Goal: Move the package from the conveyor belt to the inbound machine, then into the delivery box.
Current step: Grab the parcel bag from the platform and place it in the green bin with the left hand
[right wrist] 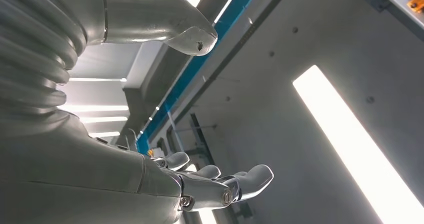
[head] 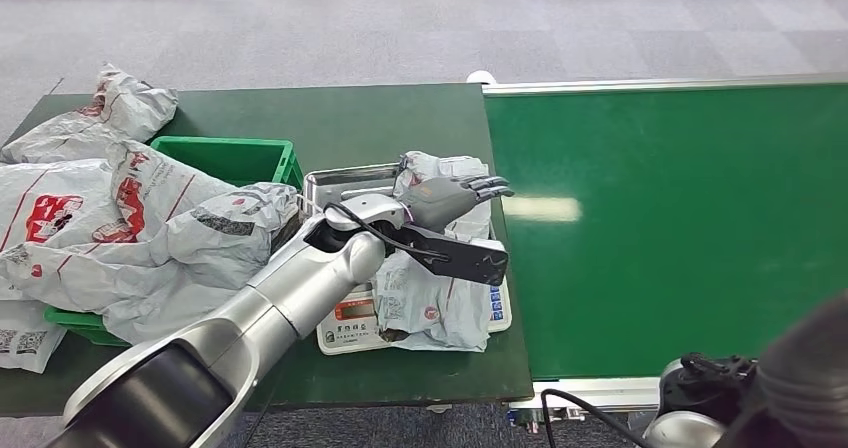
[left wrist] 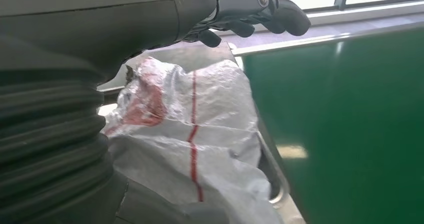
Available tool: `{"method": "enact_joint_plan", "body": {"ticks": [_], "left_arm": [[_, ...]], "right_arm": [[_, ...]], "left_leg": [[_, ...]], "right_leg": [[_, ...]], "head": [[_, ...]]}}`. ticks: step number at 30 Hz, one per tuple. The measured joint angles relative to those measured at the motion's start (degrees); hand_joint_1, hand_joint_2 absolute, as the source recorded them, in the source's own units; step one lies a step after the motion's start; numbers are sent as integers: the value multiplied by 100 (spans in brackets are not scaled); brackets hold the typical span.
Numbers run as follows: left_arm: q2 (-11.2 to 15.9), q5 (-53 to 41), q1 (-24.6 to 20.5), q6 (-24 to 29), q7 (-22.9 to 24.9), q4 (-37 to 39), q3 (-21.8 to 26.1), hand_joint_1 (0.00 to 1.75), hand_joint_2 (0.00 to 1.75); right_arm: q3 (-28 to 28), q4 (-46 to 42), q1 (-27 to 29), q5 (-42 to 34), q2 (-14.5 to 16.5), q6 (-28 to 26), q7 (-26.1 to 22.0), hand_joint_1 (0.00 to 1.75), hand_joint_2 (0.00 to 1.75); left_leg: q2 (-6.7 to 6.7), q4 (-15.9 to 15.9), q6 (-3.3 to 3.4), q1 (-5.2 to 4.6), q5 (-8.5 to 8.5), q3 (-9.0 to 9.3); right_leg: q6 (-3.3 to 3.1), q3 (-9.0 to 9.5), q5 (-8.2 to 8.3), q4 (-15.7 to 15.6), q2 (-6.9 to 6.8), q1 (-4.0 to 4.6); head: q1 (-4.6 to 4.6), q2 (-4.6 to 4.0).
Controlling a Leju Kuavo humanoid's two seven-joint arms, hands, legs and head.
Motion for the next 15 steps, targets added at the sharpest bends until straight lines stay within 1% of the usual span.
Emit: {"method": "enact_joint_plan", "body": {"ticks": [3,9,13,15], "left_arm": [[-99,91,83,-96,-38,199,-81,0,175],[-192,38,431,-134,-196,567,-344,1,175],[-211,-34,580,-221,-207,773,-526,0,0],[-211,-120,630,-248,-192,849,-632,0,0]], "right_arm": [[0,99,-11,-53,0,0,1,0,175],[0,211,-20,-67,0,0,1,0,175],[0,248,-23,-74,0,0,1,0,175],[0,262,-24,-102,0,0,1,0,175]], "left_leg": [[2,0,0,0,0,1],[2,-1,0,1,0,1],[2,-1,0,1,0,0],[1,-1,0,1,0,0]], "right_leg": [[0,-1,0,0,1,1],[0,-3,-1,1,2,3],[1,-3,-1,1,2,3],[1,-1,-2,1,1,2]], "head": [[-1,0],[-1,0],[0,0],[0,0]]}}
